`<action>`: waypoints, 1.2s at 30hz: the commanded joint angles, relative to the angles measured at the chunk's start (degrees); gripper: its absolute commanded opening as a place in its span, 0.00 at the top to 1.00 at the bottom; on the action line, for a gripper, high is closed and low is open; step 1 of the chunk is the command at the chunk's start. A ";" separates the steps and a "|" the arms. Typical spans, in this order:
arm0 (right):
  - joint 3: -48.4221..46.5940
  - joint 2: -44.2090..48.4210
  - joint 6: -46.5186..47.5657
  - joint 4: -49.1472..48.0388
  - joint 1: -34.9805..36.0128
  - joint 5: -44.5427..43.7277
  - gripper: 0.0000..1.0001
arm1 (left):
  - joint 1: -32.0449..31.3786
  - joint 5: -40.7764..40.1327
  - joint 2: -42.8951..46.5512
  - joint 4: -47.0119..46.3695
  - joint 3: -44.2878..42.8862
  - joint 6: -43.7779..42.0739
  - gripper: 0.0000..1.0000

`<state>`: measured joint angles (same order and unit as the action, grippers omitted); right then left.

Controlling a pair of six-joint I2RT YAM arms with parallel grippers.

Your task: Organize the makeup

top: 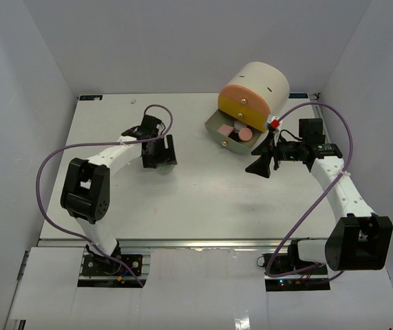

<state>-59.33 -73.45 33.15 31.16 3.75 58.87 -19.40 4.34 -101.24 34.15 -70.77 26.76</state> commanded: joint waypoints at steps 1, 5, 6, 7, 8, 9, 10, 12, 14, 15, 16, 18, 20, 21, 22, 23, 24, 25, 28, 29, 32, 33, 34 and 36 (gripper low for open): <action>-0.03 1.32 0.07 -1.36 -0.47 0.95 0.10 | -5.56 10.25 0.48 -8.79 -11.05 0.70 0.70; 0.00 1.29 0.07 -1.36 -0.76 1.15 0.10 | -8.71 15.24 -9.37 -11.64 -23.74 3.11 0.68; 0.05 1.20 0.07 -1.41 -0.85 1.20 0.10 | -9.22 15.34 -11.33 -11.51 -26.66 3.21 0.66; 0.09 1.11 0.07 -1.44 -0.94 1.25 0.10 | -9.74 15.40 -13.34 -11.38 -29.70 3.32 0.63; 0.09 1.07 0.07 -1.40 -0.98 1.29 0.10 | -10.30 15.11 -15.90 -11.25 -33.71 3.53 0.60; 0.09 1.03 0.07 -1.36 -1.02 1.33 0.10 | -10.84 14.79 -18.40 -11.12 -37.73 3.74 0.57; 0.09 1.03 0.00 -1.36 -1.02 1.33 0.10 | -11.26 14.19 -19.72 -10.98 -41.89 3.87 0.55; 0.09 0.86 0.07 -1.36 -1.19 1.41 0.10 | -11.78 13.03 -24.70 -9.78 -47.69 4.16 0.49; 0.09 0.85 0.07 -1.36 -1.41 1.51 0.10 | -12.10 12.10 -28.31 -8.68 -53.04 4.65 0.46; 0.09 0.83 0.07 -1.36 -1.50 1.51 0.10 | -12.21 12.00 -29.51 -8.52 -55.02 4.76 0.43; 0.09 0.78 0.07 -1.36 -1.60 1.51 0.10 | -12.35 11.76 -30.53 -8.37 -57.05 4.90 0.42; 0.09 0.68 0.07 -1.28 -1.72 1.59 0.10 | -12.50 11.17 -32.10 -8.39 -59.13 5.13 0.37; 0.09 0.54 0.07 -1.27 -1.78 1.51 0.10 | -12.50 10.52 -33.08 -8.33 -60.06 5.23 0.05; 0.09 0.50 0.12 -1.27 -1.81 1.46 0.10 | -12.50 10.51 -33.33 -8.35 -60.46 5.18 0.02; 0.09 0.50 0.16 -1.27 -1.87 1.42 0.10 | -12.50 10.49 -33.36 -8.31 -60.73 5.17 0.02; 0.09 0.50 0.16 -1.27 -1.97 1.42 0.10 | -12.50 10.44 -33.11 -8.31 -60.94 5.22 0.02; 0.09 0.43 0.16 -1.27 -1.92 1.42 0.10 | -12.50 10.35 -32.78 -8.38 -61.05 4.94 0.02; 0.09 0.48 0.23 -1.20 -1.90 1.42 0.10 | -12.50 10.27 -32.36 -8.54 -61.06 4.81 0.02; 0.23 0.13 0.34 -1.27 -1.90 1.21 0.10 | -12.50 9.65 -30.04 -9.10 -61.53 3.92 0.02; 0.29 0.09 0.48 -1.27 -1.90 1.05 0.10 | -12.50 9.41 -29.09 -9.10 -61.70 3.55 0.02; 0.63 0.12 1.21 -1.25 -1.90 0.74 0.10 | -12.50 8.37 -26.23 -9.10 -61.54 1.90 0.02; 0.85 0.26 1.75 -1.27 -1.90 0.72 0.10 | -12.50 7.65 -24.82 -9.14 -60.67 0.90 0.02; 1.10 0.44 2.43 -1.26 -1.90 0.76 0.10 | -12.50 6.69 -23.39 -9.19 -59.04 -0.31 0.02; 1.66 0.80 4.40 -1.07 -1.89 1.27 0.10 | -12.50 4.26 -17.47 -9.20 -53.40 -3.15 0.02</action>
<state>-58.91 -73.45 33.89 31.12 2.22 58.83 -31.73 12.96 -134.33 26.58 -129.56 29.20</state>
